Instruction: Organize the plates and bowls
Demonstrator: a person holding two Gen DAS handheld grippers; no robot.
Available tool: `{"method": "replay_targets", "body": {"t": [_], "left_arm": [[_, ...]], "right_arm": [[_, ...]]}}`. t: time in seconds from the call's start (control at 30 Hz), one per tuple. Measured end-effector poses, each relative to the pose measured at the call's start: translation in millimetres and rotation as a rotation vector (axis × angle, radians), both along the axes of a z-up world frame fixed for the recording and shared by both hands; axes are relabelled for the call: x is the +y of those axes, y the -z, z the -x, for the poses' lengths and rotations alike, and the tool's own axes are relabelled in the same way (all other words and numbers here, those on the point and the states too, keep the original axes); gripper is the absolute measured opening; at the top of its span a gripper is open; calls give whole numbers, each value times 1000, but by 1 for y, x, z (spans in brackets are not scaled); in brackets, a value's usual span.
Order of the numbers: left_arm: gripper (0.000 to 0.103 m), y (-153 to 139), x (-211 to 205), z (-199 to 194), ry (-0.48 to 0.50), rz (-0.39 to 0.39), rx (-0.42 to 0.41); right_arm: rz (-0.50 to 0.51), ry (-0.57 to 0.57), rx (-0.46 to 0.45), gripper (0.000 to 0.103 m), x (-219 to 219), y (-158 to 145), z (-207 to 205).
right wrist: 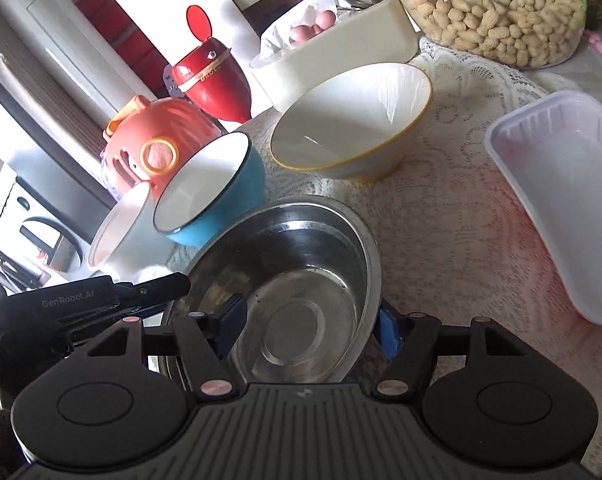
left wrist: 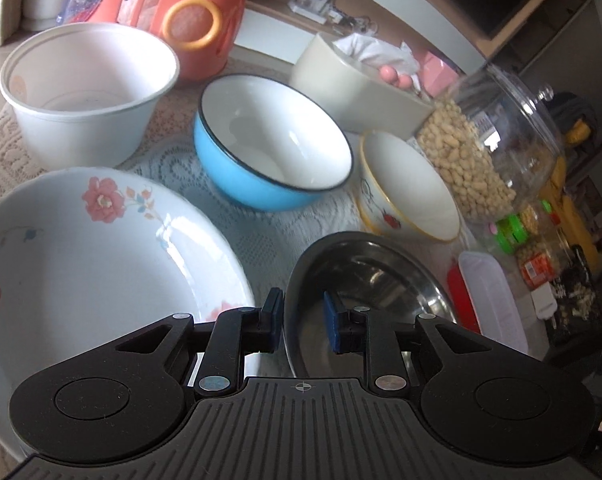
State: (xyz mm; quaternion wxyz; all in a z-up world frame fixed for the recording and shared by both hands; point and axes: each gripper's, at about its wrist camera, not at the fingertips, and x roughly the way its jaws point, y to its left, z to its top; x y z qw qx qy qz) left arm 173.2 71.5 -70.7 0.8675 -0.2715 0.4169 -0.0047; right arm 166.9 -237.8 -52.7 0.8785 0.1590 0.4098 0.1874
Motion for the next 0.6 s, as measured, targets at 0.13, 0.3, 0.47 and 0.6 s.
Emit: {"method": "replay_targets", "body": {"t": [0.13, 0.3, 0.47, 0.6], "left_arm": [[24, 3, -17, 13, 107, 0, 36], [25, 12, -35, 0, 127, -19, 46], [25, 22, -43, -4, 119, -48, 78], [25, 4, -27, 10, 96, 20, 38]], "right_arm": [[41, -31, -23, 68, -17, -8, 23], [52, 11, 5, 68, -32, 3, 23], [3, 36, 9, 68, -32, 9, 12], [-12, 40, -13, 69, -29, -3, 17]]}}
